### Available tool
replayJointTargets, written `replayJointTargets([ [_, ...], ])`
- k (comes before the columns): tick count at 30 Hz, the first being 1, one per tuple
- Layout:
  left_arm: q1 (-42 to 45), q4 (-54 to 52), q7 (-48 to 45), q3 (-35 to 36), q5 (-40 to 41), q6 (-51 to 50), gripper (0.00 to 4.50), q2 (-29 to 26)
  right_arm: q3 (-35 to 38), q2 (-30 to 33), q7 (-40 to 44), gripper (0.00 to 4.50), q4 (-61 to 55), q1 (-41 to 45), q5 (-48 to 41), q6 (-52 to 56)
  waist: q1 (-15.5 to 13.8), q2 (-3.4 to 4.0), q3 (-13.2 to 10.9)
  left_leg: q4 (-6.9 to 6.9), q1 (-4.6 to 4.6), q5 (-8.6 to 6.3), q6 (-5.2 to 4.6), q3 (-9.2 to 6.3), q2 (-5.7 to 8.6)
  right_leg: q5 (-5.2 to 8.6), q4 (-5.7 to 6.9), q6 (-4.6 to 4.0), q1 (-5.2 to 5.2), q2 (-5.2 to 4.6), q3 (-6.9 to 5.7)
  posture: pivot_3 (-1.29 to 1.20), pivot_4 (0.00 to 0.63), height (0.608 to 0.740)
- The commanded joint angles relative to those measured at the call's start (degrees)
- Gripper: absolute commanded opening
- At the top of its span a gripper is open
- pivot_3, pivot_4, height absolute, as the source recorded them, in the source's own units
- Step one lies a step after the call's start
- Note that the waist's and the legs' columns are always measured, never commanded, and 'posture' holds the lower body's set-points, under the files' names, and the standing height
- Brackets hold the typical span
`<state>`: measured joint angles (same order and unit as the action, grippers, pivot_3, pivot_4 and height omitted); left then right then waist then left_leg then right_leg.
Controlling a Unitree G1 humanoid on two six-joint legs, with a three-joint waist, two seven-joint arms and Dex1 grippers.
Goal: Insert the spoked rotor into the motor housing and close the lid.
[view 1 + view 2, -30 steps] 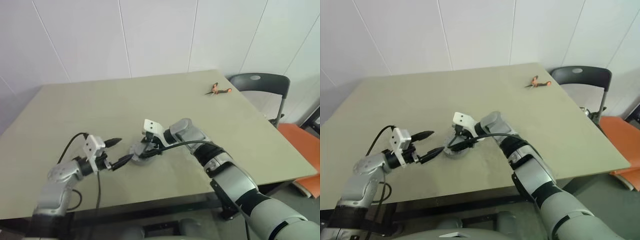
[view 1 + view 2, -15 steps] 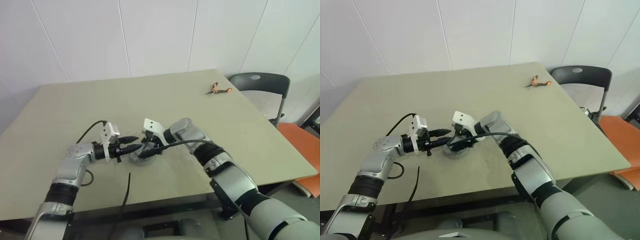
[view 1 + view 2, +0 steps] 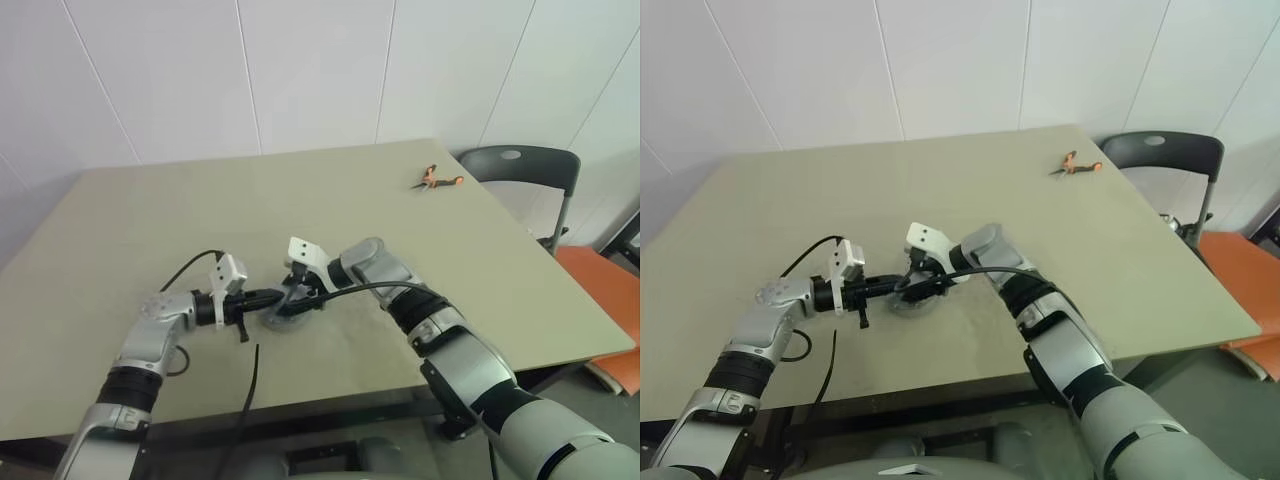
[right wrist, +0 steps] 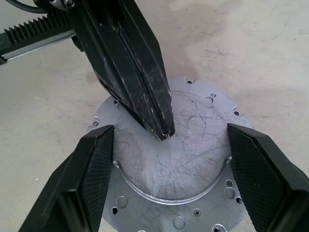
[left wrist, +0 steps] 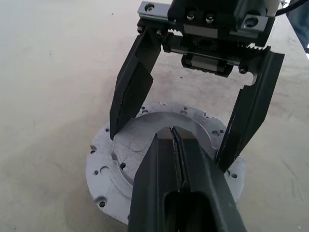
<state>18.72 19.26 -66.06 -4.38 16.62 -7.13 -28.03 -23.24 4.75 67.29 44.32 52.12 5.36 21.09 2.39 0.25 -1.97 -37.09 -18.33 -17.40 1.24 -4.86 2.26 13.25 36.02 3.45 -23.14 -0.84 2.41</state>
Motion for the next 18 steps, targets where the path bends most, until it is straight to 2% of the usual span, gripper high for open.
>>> replayJointTargets([
  [1, -0.17, -1.10, -0.39, -0.89, -1.03, -0.05, 0.05, -0.65, -2.79, 2.39, -0.27, 3.21, 4.20, -3.82, 2.97, 3.06, -0.12, 0.00, 0.01, 0.00, -0.01, 0.00, 0.00, -0.02, 0.00, 0.00, 0.00, 0.01, 0.00, -0.01, -0.01, 0.00, 0.000, 0.740],
  [11, -2.37, -3.27, -0.43, -0.83, -0.52, -1.25, 0.05, -1.20, -6.21, 5.40, -4.69, 3.21, 3.61, -8.25, 6.67, -5.76, -0.26, 0.17, 0.11, -0.02, 0.32, 0.00, 0.01, -0.01, 0.06, 0.11, -0.06, 0.01, 0.40, -0.12, -0.01, 0.00, 0.000, 0.740],
  [15, -2.97, -3.99, -0.26, -0.59, -0.17, -1.75, 0.05, -1.12, -6.58, 6.30, -3.98, 3.21, 2.39, -9.68, 6.62, -5.89, -0.23, 0.39, 0.11, 0.04, 0.87, -0.08, 0.12, -0.05, 0.06, 0.18, -0.23, 0.07, 0.83, -0.21, -0.02, 0.00, 0.000, 0.740],
  [18, -3.60, -4.49, -0.19, -0.61, -0.11, -1.86, 0.05, -1.09, -5.82, 6.48, -2.23, 3.21, 0.77, -9.81, 5.10, -3.68, -0.25, 0.46, 0.14, 0.04, 0.83, -0.13, 0.21, -0.05, 0.06, 0.20, -0.46, 0.10, 0.93, -0.26, -0.04, 0.00, 0.000, 0.740],
])
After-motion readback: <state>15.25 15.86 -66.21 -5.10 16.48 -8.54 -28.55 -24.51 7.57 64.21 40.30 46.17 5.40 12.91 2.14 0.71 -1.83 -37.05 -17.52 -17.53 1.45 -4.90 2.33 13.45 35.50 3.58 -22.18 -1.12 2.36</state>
